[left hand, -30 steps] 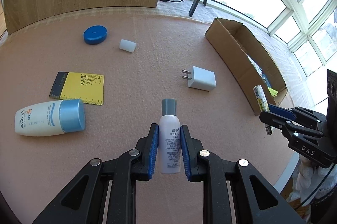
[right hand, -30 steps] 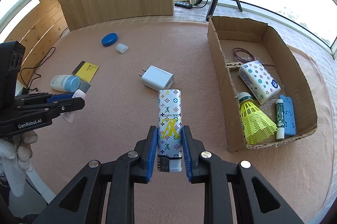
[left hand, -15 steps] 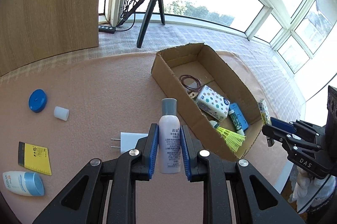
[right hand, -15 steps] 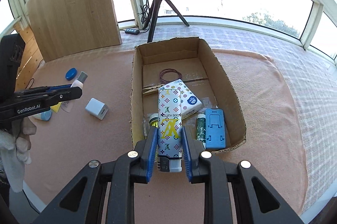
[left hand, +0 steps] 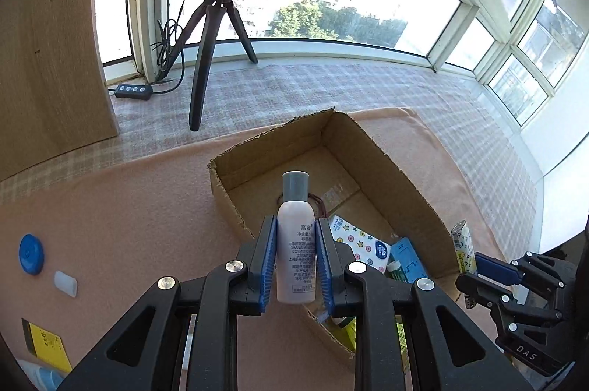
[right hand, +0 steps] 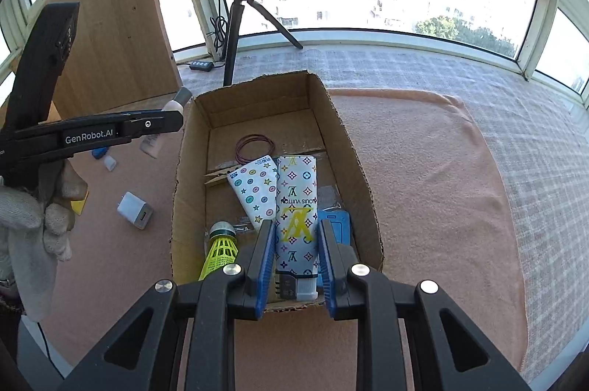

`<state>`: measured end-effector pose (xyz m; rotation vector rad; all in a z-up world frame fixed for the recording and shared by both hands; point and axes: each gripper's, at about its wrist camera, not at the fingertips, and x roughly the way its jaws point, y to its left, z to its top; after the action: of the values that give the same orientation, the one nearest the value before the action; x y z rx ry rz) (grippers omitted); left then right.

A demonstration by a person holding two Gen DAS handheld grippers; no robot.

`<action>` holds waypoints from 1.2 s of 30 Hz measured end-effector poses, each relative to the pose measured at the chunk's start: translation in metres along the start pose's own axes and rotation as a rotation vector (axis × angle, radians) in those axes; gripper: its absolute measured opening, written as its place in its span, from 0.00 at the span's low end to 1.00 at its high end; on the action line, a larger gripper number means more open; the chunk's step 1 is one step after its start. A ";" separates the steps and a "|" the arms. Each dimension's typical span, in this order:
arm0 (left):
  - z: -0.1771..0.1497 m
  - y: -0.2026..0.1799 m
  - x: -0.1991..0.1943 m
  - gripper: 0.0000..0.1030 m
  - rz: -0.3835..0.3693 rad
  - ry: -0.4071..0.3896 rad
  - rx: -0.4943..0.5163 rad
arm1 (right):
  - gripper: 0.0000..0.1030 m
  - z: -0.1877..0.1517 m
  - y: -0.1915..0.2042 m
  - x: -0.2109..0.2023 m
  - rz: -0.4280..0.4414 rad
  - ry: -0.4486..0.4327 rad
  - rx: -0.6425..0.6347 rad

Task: Organize objects
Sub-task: 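Carry the lighter and lotion bottle into the box and release both, then move the left tool to the AQUA sunscreen bottle and grasp it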

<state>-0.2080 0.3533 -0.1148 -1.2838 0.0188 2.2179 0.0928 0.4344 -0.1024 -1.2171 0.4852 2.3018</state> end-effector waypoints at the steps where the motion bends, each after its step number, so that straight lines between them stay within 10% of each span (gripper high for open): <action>1: 0.002 -0.002 0.004 0.22 0.000 0.004 0.001 | 0.20 0.000 -0.001 0.001 0.002 0.002 0.000; 6: 0.011 -0.007 0.017 0.26 -0.028 -0.013 0.005 | 0.21 0.000 -0.002 0.006 0.013 -0.003 -0.005; 8: 0.013 -0.009 0.016 0.68 -0.024 -0.020 0.005 | 0.30 0.000 -0.003 0.006 0.015 -0.009 -0.003; 9: 0.013 -0.009 0.014 0.72 -0.020 -0.032 0.000 | 0.46 0.000 -0.003 0.005 0.021 -0.013 0.000; 11: 0.012 -0.006 0.011 0.73 -0.012 -0.040 -0.008 | 0.57 -0.001 -0.003 0.001 0.020 -0.036 0.007; 36: -0.072 0.075 -0.094 0.73 0.040 -0.054 -0.100 | 0.57 -0.029 0.042 -0.003 0.117 -0.002 0.086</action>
<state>-0.1515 0.2259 -0.0983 -1.2868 -0.0891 2.3125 0.0893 0.3843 -0.1122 -1.1738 0.6635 2.3523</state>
